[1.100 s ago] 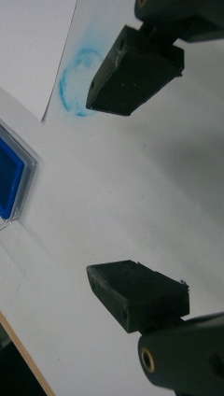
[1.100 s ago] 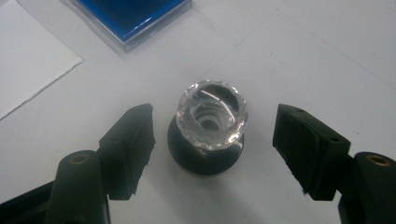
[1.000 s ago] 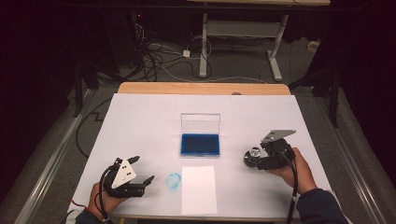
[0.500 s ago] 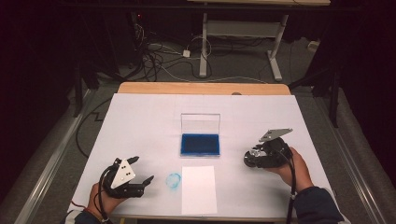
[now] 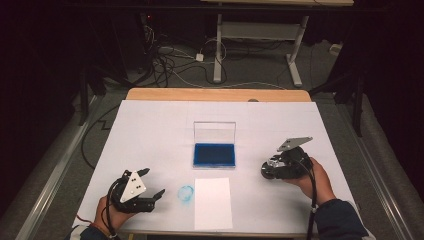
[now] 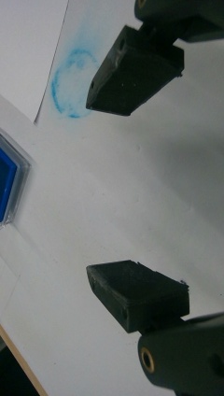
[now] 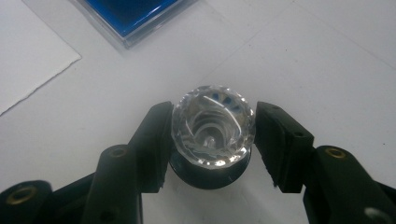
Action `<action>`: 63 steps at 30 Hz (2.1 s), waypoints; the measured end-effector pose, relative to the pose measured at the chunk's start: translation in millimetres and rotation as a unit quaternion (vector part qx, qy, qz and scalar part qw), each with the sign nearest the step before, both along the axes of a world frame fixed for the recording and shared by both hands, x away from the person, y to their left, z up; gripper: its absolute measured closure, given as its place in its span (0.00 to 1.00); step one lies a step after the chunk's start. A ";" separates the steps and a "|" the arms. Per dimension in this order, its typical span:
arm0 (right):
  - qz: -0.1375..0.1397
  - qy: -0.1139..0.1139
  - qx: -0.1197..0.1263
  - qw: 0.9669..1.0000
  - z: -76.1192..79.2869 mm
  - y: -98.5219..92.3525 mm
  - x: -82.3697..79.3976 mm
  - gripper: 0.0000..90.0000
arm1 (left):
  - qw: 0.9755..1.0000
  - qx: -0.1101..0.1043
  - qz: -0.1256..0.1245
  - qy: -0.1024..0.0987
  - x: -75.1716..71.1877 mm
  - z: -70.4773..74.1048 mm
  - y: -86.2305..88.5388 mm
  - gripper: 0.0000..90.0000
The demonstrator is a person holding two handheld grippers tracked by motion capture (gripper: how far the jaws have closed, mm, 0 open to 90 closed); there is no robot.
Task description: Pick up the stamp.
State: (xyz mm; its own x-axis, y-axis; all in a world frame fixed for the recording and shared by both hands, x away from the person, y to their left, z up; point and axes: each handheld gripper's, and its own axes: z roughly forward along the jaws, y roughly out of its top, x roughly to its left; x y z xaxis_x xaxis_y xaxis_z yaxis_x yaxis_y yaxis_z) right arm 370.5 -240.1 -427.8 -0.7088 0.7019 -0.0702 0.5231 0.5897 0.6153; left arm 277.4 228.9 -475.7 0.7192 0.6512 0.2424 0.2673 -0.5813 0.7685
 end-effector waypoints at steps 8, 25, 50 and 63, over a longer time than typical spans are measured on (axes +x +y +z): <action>0.013 -0.002 -0.011 1.000 1.7 3.5 0.4 0.62 | 1.000 0.008 -0.001 0.009 2.2 -3.1 -1.3 0.19; 0.018 -0.016 -0.012 1.000 7.5 3.1 -2.9 0.63 | 1.000 0.027 0.001 0.006 1.8 -2.4 -4.0 0.19; 0.043 -0.057 0.012 0.997 29.8 1.7 -22.0 0.63 | 1.000 0.008 0.011 0.000 4.4 0.6 1.1 0.19; 0.048 -0.070 0.020 0.996 36.0 0.0 -28.4 0.63 | 1.000 0.003 0.007 0.002 5.5 -0.4 2.6 0.19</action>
State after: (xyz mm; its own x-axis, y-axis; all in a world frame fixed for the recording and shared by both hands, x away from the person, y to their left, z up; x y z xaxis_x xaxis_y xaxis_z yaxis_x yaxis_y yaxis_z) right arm 342.2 -240.1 -391.8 -0.7584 0.6350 -0.1470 0.3725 0.6073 0.7017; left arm 283.0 231.5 -476.1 0.7103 0.6603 0.2438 0.2782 -0.5815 0.7645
